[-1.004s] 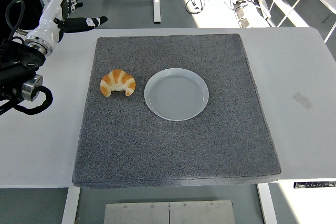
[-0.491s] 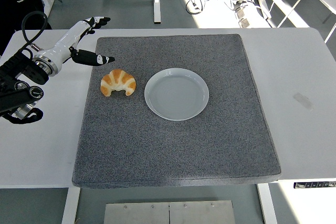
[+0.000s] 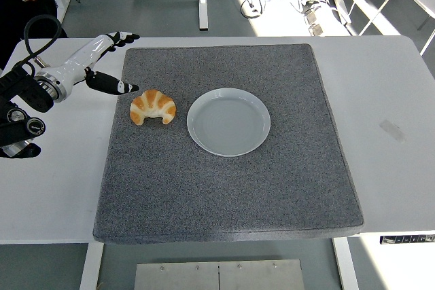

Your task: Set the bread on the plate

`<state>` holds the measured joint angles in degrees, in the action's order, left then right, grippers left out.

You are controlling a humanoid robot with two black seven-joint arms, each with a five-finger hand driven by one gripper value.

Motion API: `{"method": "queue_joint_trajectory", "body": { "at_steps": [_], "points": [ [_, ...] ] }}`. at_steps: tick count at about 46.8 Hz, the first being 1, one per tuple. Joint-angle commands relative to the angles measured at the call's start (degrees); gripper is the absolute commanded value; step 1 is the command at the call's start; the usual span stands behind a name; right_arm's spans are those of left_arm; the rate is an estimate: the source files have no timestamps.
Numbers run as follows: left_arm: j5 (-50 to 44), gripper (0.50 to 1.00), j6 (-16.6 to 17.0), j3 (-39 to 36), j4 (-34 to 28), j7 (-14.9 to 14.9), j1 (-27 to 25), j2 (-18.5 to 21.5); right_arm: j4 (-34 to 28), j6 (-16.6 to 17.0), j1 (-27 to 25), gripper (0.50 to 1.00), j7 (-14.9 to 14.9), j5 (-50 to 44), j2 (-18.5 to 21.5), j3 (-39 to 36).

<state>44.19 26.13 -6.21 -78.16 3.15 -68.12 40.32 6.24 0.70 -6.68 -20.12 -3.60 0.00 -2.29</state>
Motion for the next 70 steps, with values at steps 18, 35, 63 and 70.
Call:
{"method": "queue_joint_trajectory", "body": {
  "at_steps": [18,35,63,70],
  "points": [
    [0.9,0.943,-3.02,-5.13,1.78,-3.06,-2.11,-1.47,0.0,0.0,0.0,1.0,0.0,0.0,0.0,0.0],
    [2.57,0.924,-3.02,-7.94,5.12,-3.94,-2.55,-4.02,0.0,0.0,0.0,1.0,0.0,0.0,0.0,0.0],
    [5.21,0.922,-3.02,-10.76,10.04,-6.05,-3.07,-9.29,0.0,0.0,0.0,1.0,0.0,0.0,0.0,0.0],
    [5.56,0.916,-3.02,-11.46,10.04,-6.14,-3.07,-10.08,0.0,0.0,0.0,1.0,0.0,0.0,0.0,0.0]
  ]
}}
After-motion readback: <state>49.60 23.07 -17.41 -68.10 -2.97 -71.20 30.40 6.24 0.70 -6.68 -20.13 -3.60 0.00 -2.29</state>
